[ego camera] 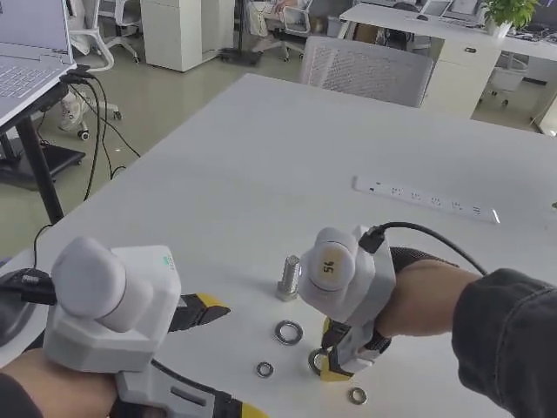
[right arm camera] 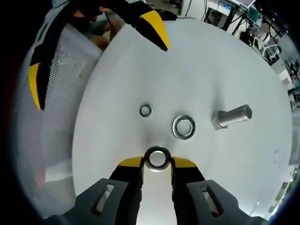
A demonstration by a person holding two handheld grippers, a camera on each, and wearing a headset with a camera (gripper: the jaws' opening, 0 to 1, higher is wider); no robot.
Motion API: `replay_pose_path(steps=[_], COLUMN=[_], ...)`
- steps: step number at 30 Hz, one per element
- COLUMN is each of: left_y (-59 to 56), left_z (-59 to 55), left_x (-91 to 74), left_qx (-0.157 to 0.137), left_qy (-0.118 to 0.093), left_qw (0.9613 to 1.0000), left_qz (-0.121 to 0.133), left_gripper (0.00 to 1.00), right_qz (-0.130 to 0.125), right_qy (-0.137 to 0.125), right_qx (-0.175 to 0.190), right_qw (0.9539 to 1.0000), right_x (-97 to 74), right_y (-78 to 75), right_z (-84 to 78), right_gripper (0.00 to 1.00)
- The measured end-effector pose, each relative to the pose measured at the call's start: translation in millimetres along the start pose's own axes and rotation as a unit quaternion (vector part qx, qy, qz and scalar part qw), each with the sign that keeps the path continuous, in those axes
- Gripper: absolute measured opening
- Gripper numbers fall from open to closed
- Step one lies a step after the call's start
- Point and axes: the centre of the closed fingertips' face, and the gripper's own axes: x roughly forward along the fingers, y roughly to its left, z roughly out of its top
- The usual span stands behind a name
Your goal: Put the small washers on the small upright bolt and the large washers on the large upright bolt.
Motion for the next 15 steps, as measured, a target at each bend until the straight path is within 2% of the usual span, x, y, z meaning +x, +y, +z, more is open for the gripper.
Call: replay_pose_path(steps=[15], left_y=[-0.9], left_z=[3.9], left_x=[0.4], left_qx=[0.002], left_qy=[-0.005], left_qw=[1.0000], left_qz=[-0.004], left_gripper=[0.91], right_qz=[-0.010], right_qy=[-0.006], right_qx=[0.000], right_qw=[0.9999], right_x=[-42.5], right_y=[-7.3], right_z=[9.3], right_gripper=[0.23])
